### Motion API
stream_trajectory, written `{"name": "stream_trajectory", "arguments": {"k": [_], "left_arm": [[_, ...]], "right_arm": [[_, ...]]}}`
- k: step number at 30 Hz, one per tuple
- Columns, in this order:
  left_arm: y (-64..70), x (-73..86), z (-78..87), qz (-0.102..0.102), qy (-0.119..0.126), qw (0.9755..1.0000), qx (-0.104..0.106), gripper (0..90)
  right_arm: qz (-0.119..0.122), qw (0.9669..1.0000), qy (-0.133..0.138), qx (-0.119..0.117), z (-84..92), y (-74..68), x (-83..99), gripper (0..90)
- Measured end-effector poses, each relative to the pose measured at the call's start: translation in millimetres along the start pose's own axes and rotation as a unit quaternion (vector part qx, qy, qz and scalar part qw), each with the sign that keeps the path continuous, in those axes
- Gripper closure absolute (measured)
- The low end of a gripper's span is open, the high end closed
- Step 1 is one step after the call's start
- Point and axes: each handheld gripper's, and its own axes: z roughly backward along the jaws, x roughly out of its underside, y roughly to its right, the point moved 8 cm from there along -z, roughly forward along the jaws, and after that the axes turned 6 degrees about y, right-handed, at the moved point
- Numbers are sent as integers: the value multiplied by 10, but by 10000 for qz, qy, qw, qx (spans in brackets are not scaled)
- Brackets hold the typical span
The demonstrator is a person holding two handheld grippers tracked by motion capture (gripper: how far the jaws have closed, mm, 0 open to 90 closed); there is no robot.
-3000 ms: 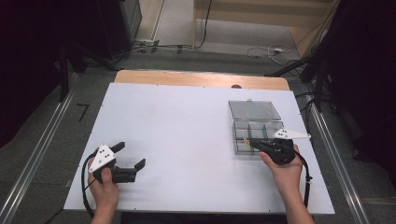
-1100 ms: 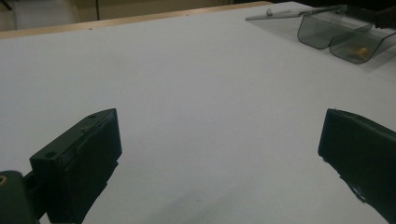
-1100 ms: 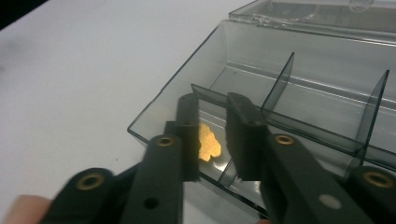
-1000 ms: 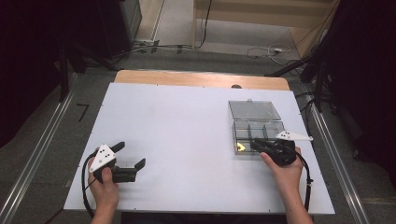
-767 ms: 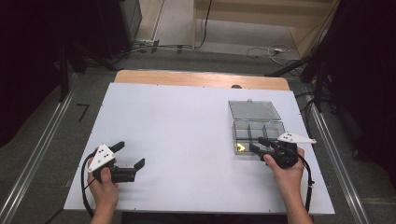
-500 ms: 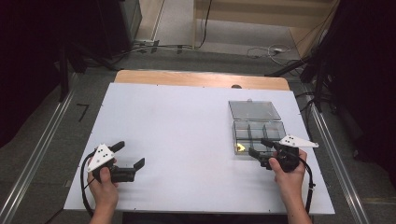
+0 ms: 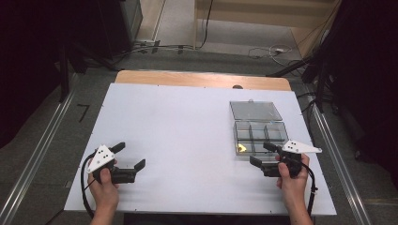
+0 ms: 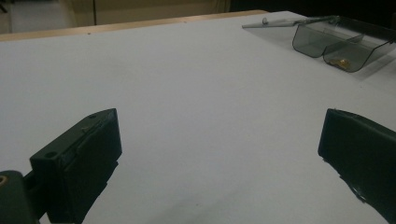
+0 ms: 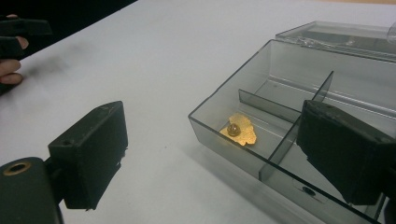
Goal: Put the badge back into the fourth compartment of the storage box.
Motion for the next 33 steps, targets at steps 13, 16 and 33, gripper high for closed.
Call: {"name": "stream_trajectory", "arguments": {"k": [13, 16, 33], "left_arm": [[5, 5, 4, -18, -15, 10000, -13, 2], [4, 5, 5, -20, -22, 10000, -16, 3], [-8, -5, 6, 22, 13, 10000, 10, 2]], "right_arm": [[17, 9999, 73, 108, 240, 36, 49, 15], [20, 9998, 99, 146, 302, 70, 68, 8], [-90, 9981, 381, 478, 538, 407, 223, 0]]}}
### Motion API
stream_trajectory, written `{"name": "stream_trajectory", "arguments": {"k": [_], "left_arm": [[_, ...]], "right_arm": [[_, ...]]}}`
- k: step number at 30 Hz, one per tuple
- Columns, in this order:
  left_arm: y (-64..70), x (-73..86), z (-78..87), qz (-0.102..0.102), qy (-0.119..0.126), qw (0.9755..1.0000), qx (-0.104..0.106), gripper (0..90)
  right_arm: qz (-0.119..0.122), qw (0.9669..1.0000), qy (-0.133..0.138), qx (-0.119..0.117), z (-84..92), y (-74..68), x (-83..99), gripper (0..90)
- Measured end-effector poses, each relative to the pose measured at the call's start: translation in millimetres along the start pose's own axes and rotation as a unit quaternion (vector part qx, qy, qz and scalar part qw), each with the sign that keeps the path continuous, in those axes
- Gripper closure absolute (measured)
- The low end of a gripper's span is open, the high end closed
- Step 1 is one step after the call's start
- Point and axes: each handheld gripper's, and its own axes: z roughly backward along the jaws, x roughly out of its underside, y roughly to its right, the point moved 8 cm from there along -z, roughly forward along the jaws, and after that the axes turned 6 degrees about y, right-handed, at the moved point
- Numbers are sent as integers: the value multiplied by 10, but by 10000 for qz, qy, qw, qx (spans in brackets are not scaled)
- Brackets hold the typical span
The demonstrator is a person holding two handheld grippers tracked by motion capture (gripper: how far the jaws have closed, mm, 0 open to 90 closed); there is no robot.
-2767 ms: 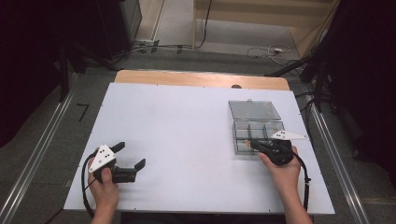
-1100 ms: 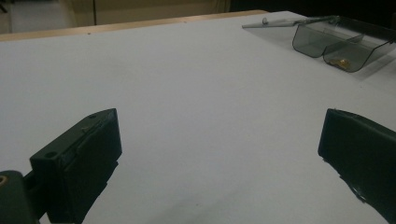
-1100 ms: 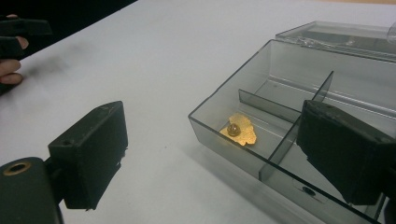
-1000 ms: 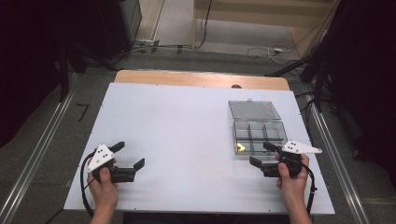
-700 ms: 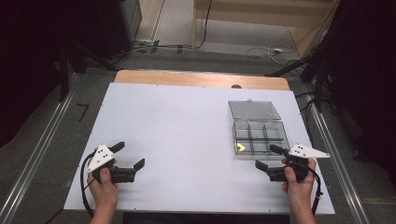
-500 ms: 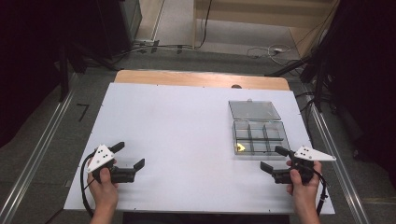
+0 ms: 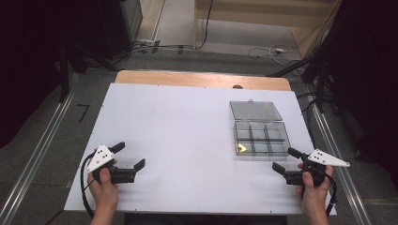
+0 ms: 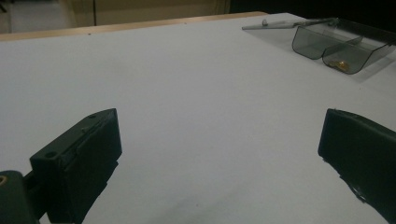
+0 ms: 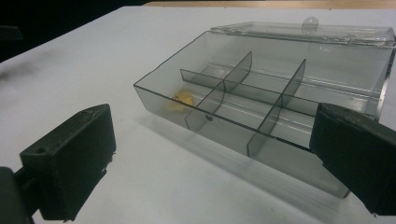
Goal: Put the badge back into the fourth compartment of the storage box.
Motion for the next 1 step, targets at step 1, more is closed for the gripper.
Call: {"name": "stream_trajectory", "arguments": {"k": [1], "left_arm": [[1, 0, -1, 1, 1, 10000, -2, 2]], "right_arm": [[-5, 10000, 16, 0, 2, -6, -5, 0]]}}
